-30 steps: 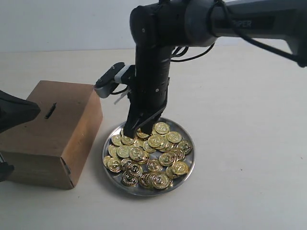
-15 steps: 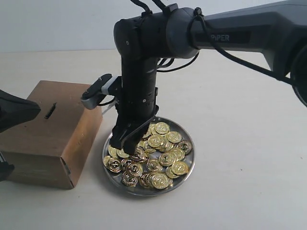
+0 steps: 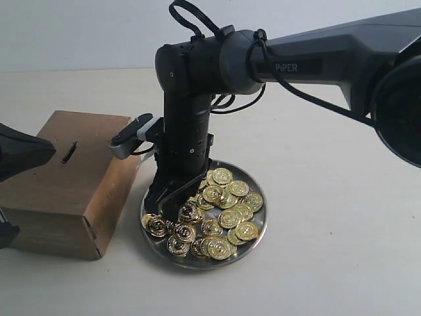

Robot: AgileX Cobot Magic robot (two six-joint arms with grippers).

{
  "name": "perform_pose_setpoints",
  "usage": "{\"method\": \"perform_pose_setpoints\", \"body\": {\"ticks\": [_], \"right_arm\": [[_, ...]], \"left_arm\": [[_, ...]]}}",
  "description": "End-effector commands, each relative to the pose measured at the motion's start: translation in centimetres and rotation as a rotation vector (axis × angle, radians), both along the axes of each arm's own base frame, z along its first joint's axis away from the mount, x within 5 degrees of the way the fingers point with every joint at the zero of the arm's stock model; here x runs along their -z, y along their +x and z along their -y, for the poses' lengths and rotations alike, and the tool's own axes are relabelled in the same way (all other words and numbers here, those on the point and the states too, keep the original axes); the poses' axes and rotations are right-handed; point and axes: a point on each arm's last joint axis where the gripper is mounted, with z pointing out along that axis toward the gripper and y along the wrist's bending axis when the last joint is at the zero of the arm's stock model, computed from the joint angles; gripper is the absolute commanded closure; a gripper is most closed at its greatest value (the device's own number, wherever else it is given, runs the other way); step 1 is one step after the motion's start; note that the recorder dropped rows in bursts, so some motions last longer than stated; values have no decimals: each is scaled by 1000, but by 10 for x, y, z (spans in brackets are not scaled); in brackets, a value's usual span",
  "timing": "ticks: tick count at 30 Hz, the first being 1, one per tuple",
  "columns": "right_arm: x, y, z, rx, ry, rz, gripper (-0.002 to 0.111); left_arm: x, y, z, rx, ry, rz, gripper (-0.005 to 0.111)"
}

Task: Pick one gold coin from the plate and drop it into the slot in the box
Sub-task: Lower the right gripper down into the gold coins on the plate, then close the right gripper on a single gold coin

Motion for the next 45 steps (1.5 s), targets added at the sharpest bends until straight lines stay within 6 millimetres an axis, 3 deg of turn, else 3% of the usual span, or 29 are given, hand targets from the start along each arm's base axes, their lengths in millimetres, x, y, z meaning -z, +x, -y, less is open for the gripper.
{"method": "perform_pose_setpoints", "body": {"ticks": [1, 6, 26, 35, 45], "right_arm": [[-1, 3, -2, 12, 11, 25, 51], [13, 5, 0, 18, -32, 22, 51], [14, 3, 5, 78, -101, 2, 54], [29, -2, 0, 108, -165, 30, 56], [29, -5, -1, 136, -196, 33, 56]], "left_arm": [[-2, 1, 2, -1, -16, 7, 107], [-2, 1, 2, -1, -16, 7, 107], [-2, 1, 2, -1, -16, 7, 107], [-2, 1, 2, -1, -16, 7, 107], [-2, 1, 2, -1, -17, 6, 107]]}}
